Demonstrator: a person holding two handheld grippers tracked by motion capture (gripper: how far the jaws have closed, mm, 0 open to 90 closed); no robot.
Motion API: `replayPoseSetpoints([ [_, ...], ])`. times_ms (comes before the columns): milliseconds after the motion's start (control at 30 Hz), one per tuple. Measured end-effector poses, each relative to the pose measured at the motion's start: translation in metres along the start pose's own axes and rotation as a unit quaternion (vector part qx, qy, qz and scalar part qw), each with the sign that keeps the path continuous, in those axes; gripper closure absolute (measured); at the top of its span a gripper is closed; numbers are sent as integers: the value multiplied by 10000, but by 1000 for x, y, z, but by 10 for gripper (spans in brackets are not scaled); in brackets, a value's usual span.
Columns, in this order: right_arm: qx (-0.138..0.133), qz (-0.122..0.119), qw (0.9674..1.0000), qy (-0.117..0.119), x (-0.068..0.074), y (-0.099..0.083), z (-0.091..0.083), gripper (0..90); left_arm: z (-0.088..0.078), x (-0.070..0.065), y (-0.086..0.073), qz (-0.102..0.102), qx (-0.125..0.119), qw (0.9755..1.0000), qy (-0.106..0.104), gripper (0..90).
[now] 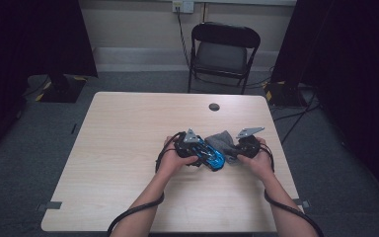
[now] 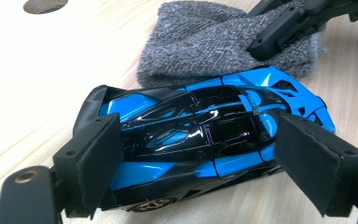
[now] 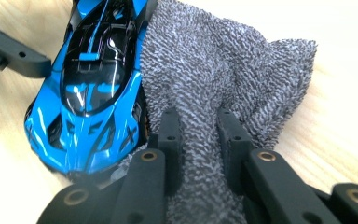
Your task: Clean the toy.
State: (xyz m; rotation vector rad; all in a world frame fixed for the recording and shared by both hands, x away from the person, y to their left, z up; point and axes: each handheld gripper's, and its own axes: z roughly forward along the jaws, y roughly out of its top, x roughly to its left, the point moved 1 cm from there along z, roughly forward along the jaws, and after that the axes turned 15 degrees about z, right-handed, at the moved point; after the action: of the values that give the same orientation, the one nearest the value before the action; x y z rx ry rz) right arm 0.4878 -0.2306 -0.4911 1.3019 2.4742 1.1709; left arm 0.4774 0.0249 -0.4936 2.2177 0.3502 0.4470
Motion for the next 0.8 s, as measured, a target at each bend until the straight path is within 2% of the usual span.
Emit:
replayPoseSetpoints([
  [800, 13, 33, 10000, -40, 0, -24, -25, 748, 0, 0, 1, 2, 50, 10000, 42, 153],
])
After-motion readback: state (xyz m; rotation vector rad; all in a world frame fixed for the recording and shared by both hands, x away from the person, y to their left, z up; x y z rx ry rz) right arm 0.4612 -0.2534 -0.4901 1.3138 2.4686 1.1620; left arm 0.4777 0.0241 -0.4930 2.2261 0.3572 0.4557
